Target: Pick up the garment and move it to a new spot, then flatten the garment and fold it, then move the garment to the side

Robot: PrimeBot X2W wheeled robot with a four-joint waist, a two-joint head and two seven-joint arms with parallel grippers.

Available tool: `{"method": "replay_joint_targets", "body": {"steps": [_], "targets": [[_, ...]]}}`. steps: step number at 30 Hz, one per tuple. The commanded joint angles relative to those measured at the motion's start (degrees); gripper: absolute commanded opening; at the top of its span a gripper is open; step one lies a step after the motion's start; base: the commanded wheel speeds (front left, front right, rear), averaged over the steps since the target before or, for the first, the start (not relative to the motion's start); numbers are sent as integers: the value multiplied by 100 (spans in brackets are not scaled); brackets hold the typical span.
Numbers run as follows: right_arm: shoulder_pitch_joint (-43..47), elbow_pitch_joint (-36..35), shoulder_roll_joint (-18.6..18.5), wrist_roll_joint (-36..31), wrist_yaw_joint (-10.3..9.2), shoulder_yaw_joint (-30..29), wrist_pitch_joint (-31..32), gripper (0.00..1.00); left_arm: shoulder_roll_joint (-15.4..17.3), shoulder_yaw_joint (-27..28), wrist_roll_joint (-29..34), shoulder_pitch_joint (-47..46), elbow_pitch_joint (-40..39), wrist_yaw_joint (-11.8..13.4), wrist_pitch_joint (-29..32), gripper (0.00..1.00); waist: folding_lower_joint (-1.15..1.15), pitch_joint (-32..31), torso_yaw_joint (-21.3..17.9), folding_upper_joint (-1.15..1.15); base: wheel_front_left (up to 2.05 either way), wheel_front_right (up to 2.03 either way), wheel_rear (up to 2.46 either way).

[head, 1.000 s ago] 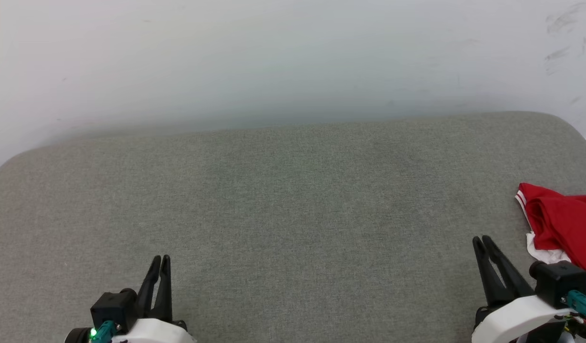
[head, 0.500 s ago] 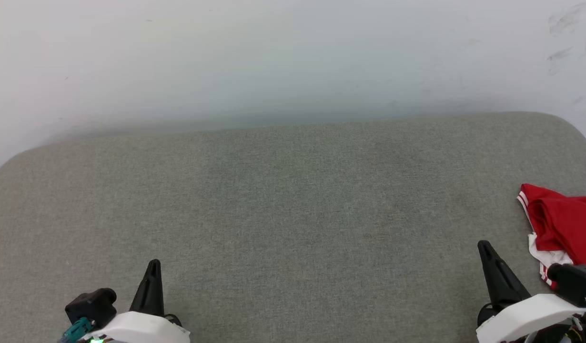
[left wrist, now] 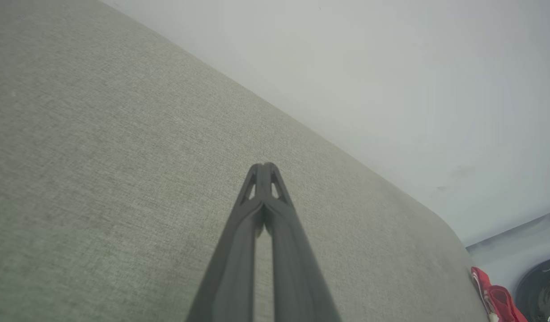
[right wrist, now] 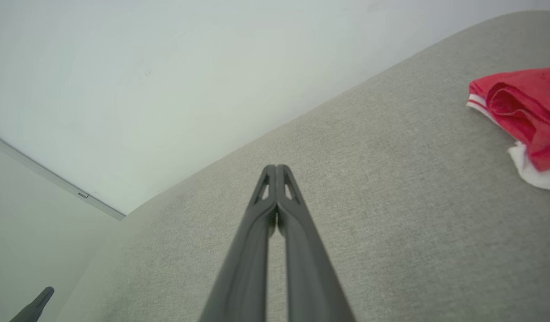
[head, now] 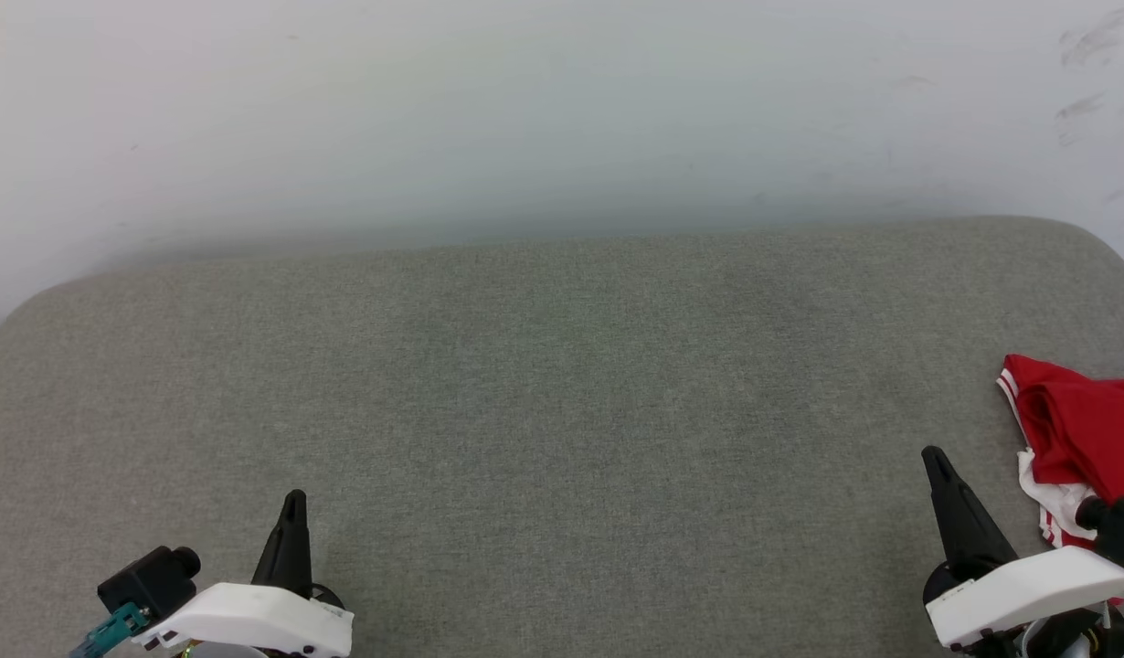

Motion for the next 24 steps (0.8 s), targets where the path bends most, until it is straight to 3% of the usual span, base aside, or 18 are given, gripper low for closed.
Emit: {"method": "replay_joint_targets", "body": {"steps": [1,24], "targets": [[-161,-22,3,225,-1,-38,15,0,15,51,-190,-178,-58,-35,41,0,0,0,4,0,0,0,0],[-367,301,88,1949,-1,-183,127,0,-126,314,-1757,-324,-22,-223,484,0,0,4,64,0,0,0,0]]}}
